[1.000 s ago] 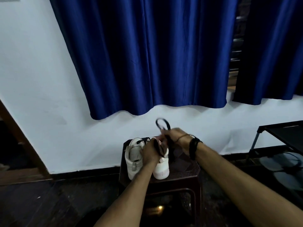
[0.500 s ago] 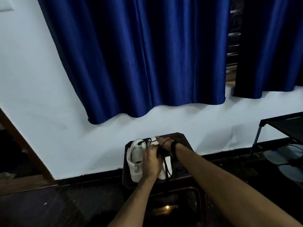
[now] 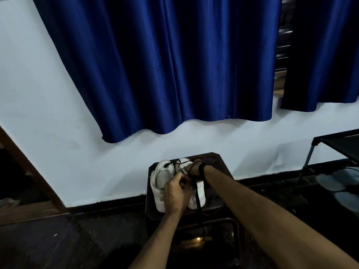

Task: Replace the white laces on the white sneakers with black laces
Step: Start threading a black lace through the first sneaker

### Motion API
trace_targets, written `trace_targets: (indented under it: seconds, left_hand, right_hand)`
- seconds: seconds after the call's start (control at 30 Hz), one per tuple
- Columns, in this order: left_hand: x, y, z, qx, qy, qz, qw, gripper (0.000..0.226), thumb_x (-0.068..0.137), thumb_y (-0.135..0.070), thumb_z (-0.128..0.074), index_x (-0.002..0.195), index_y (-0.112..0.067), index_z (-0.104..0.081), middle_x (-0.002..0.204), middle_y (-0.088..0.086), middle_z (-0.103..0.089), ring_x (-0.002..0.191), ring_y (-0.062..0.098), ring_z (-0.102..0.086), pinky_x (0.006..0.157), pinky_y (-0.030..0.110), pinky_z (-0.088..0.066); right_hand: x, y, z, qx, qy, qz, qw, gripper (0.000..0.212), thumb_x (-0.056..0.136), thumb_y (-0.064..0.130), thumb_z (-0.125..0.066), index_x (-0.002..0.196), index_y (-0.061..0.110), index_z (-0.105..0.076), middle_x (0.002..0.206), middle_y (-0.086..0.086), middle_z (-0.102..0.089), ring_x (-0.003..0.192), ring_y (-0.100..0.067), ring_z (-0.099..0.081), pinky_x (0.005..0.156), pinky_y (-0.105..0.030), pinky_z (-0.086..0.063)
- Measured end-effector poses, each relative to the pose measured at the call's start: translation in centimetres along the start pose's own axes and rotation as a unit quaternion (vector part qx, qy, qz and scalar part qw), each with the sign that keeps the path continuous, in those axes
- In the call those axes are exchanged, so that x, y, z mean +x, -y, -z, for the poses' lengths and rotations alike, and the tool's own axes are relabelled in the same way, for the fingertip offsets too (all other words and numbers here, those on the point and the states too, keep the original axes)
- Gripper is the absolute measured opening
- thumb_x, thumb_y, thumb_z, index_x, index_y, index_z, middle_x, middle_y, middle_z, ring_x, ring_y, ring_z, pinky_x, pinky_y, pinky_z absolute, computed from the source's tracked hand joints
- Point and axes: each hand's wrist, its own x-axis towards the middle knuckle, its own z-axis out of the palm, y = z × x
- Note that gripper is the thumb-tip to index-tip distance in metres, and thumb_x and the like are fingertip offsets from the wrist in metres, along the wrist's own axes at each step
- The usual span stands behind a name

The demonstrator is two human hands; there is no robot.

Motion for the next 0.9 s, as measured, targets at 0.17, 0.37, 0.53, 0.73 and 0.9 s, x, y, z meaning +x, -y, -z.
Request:
trace_targets:
  seconds: [0.17,0.37,0.53,0.73,0.9]
  left_hand:
    - [0.4,-0.8,0.2,0.015,-0.015,0.027,0.999,0.005,0.075,-0.02,-0.059,0.08,-0.022,-0.059,0.07,-0.003,-0.066,0.07,0.022,-0.064,0.061,0.037,-0.052]
    - [0.5,1.1,0.7,0.174,0.055,-0.114,0.977,0.012,0.082,-0.035,-0.066,0.081,-0.023,-0.07,0.085,-0.009,-0.068,0.09,0.013,-0.059,0.074,0.032,-0.048]
    - [0.2,1.9,-0.5,0.181,0.038,-0.122,0.975,0.027,0.089,-0.039,-0.061,0.104,-0.022,-0.075,0.121,-0.002,-0.068,0.12,0.016,-0.056,0.101,0.032,-0.043]
    - [0.5,1.2,-1.4,0.185,0.034,-0.044,0.981,0.03,0.081,-0.028,-0.07,0.106,-0.011,-0.075,0.123,0.004,-0.067,0.122,0.019,-0.055,0.098,0.035,-0.049]
    - [0.3,0.8,-1.2,0.224,0.066,-0.106,0.966,0.042,0.088,-0.048,-0.055,0.119,-0.023,-0.068,0.13,-0.003,-0.061,0.126,0.017,-0.05,0.103,0.037,-0.042]
  right_hand:
    - [-0.7,0.9,0.1,-0.047,0.008,0.022,0.999,0.04,0.099,0.003,-0.037,0.061,0.016,-0.033,0.054,0.001,-0.04,0.055,-0.011,-0.045,0.036,-0.011,-0.03]
    - [-0.6,-1.7,0.4,-0.099,-0.013,0.048,0.994,0.035,0.099,0.003,-0.042,0.13,-0.008,-0.052,0.135,-0.021,-0.052,0.12,-0.029,-0.054,0.101,-0.031,-0.043]
    - [0.2,-2.2,-0.6,-0.081,-0.089,0.066,0.991,0.035,0.099,0.013,-0.038,0.124,0.007,-0.062,0.133,-0.014,-0.057,0.124,-0.029,-0.052,0.1,-0.036,-0.045]
    - [-0.8,-3.2,-1.6,0.117,-0.223,0.115,0.961,0.032,0.087,0.034,-0.045,0.077,0.023,-0.073,0.101,0.001,-0.06,0.103,-0.012,-0.052,0.092,-0.028,-0.033]
    - [-1.8,-3.7,-1.7,0.293,-0.162,0.148,0.931,0.039,0.101,0.016,-0.044,0.067,0.024,-0.062,0.07,0.012,-0.058,0.06,0.008,-0.052,0.065,-0.016,-0.037]
